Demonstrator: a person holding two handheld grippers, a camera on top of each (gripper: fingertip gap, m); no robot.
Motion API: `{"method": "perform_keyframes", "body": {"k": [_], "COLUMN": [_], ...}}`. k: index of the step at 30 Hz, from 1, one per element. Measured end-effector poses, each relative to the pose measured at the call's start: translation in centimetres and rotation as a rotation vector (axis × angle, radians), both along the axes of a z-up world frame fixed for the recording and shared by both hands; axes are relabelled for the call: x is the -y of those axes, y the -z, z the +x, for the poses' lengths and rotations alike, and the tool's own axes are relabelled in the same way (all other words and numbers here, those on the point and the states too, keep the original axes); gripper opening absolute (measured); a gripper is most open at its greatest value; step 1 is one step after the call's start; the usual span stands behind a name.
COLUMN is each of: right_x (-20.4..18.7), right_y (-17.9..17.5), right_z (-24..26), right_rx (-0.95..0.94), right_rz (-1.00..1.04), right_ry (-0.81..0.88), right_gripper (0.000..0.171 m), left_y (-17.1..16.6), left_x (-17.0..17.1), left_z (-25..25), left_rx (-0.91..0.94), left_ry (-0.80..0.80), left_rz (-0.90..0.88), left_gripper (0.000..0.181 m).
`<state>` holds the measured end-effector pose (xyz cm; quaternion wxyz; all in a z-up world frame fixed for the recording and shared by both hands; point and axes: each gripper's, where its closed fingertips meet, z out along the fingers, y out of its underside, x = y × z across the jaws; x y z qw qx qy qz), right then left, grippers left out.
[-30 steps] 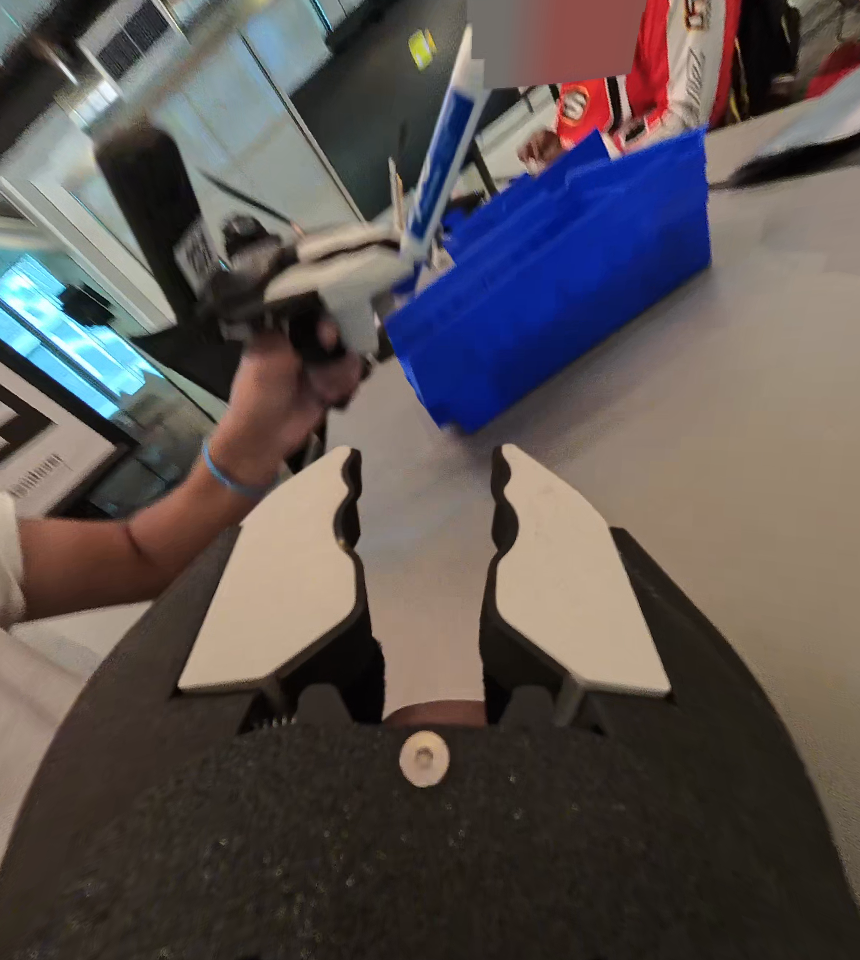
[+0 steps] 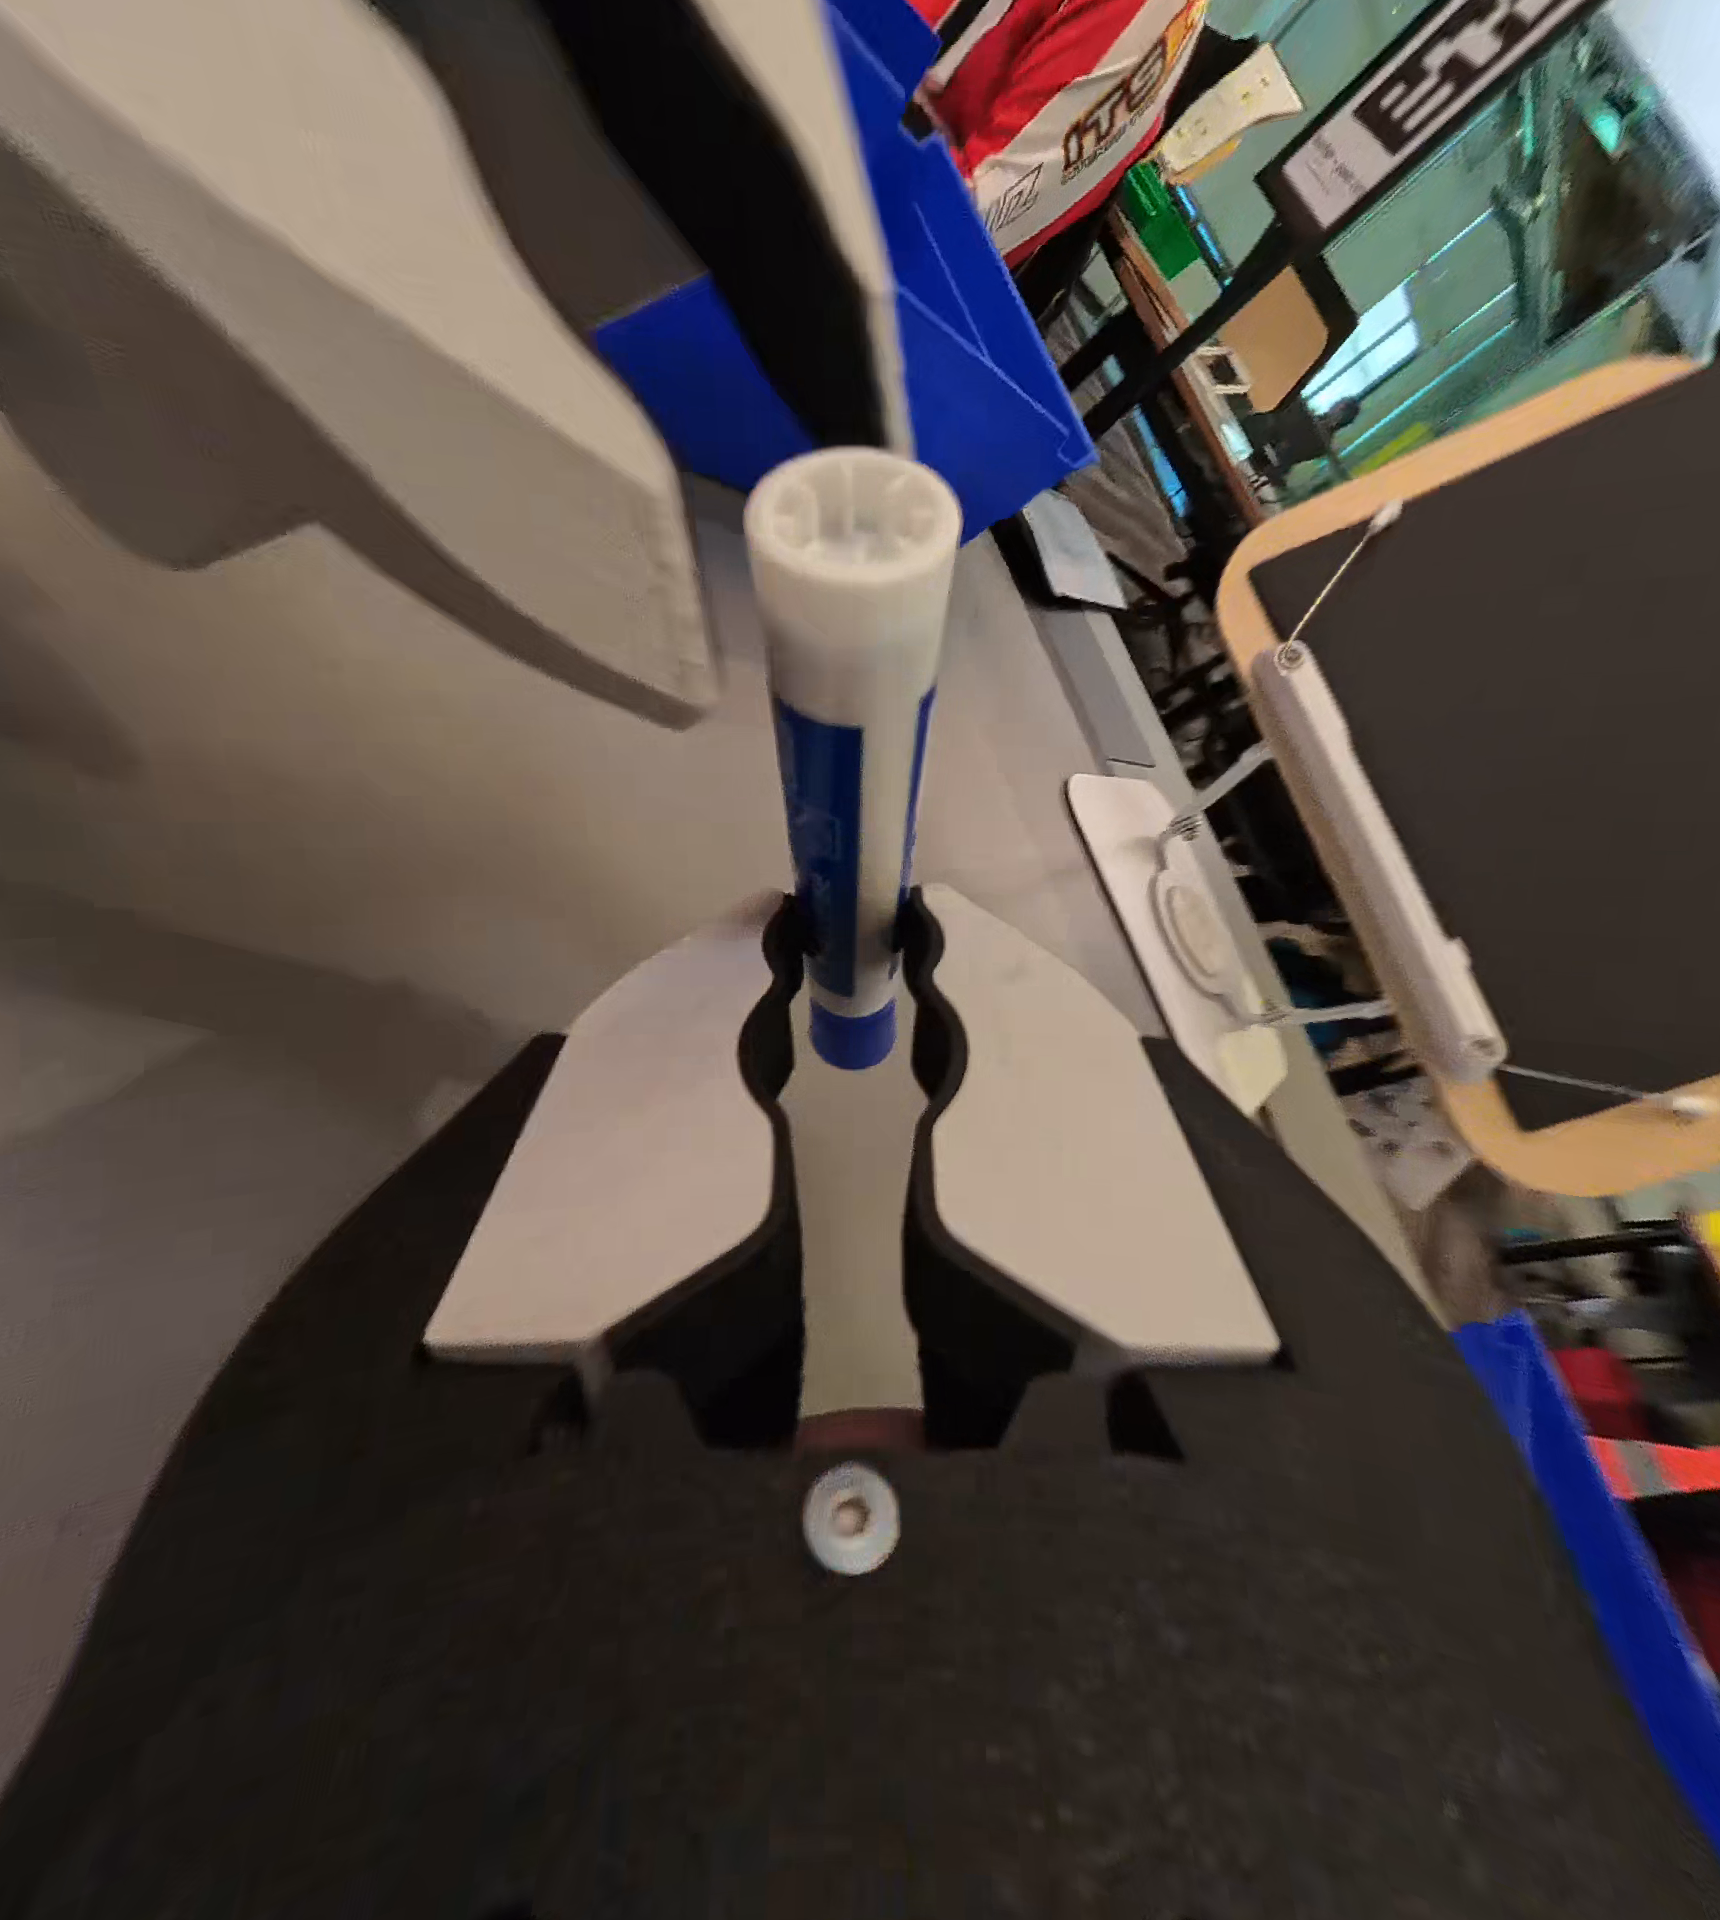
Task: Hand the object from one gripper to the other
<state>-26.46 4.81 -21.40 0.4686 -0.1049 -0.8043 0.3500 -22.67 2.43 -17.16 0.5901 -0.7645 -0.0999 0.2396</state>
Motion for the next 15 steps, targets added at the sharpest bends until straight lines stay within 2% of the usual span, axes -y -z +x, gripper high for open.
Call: {"method": "perform_keyframes", "body": {"k": [5,8,12,15], "right_x": [0.2,-0.1,-0.4,-0.6], "right_y": [0.2,0.1,0.4,0.1], "right_z": [-0.2,-0.4,-0.5,-0.6], "right_rx": [-0.082,-0.133,-0.151,-0.166], "right_rz": [0.127,0.197,0.239,0.193], "right_ry": [0.05,0.075,0.089,0.081], "right_gripper": [0.018,0.018,0.019,0.019], "left_y": [0.7,1.3,1.9,1.8], "left_x": [-0.1,0.0,-0.1,-0.1], "left_z": [0.2,0.2,0.1,0.0], "left_rx": [-0.04,-0.055,-0.065,-0.051], "left_ry": [0.0,0.001,-0.015,-0.019], "left_rz": [-0.069,-0.125,-0.163,-0.173], "left_gripper": [0.035,0.02,0.02,0.02]}}
